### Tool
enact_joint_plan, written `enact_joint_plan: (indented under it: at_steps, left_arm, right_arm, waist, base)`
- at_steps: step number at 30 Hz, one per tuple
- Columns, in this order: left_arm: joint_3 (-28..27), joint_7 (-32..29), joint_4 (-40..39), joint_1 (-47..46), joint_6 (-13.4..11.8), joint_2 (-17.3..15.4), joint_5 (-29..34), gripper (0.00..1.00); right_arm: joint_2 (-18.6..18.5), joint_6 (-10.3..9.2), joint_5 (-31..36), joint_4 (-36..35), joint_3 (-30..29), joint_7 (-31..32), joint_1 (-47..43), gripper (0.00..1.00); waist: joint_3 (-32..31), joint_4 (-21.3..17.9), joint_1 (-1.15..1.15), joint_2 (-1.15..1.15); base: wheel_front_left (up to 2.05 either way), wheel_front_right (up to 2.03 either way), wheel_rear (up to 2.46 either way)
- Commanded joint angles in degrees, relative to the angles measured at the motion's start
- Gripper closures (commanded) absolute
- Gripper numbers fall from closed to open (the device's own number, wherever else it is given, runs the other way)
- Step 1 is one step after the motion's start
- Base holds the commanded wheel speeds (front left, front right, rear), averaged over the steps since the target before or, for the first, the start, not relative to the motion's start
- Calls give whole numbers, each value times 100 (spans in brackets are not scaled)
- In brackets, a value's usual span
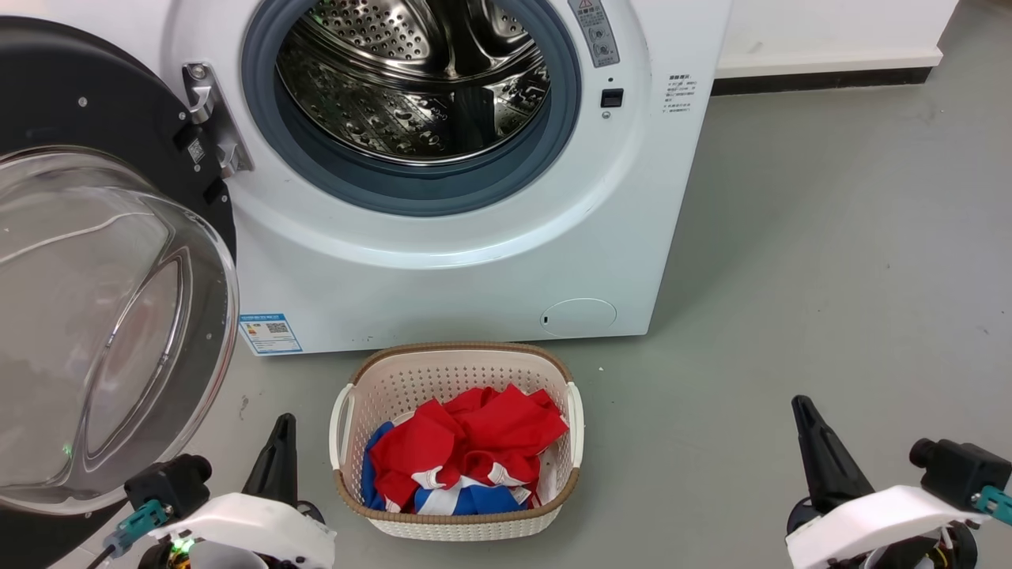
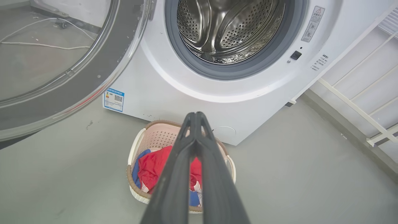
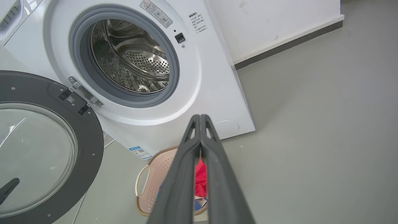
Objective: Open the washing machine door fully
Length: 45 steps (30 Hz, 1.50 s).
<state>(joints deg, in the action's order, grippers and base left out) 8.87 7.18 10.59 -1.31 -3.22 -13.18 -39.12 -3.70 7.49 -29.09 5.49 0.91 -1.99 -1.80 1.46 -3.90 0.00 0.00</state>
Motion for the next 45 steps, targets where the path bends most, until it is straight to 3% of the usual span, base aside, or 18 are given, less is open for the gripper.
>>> enact_joint_plan:
  at_steps: [1, 22, 45]
  left_arm:
    - [-85, -45, -57, -154, 49, 19, -196, 100]
    - [-501, -418, 50, -266, 348, 302, -1684, 100]
    - [-858, -742, 146, -357, 598, 548, -2936, 100]
  right_arm:
    - [-57, 1, -252, -53, -13, 0, 179, 100]
    - [-114, 1, -2114, 197, -98, 143, 373, 100]
    - [-130, 1, -3643, 414, -212, 297, 519, 100]
  waist:
    - [-2, 6, 0, 0]
    - [-27, 83, 0, 0]
    - [-54, 164, 0, 0]
  base:
    - [0, 0, 0]
    - [0, 0, 0]
    - [0, 0, 0]
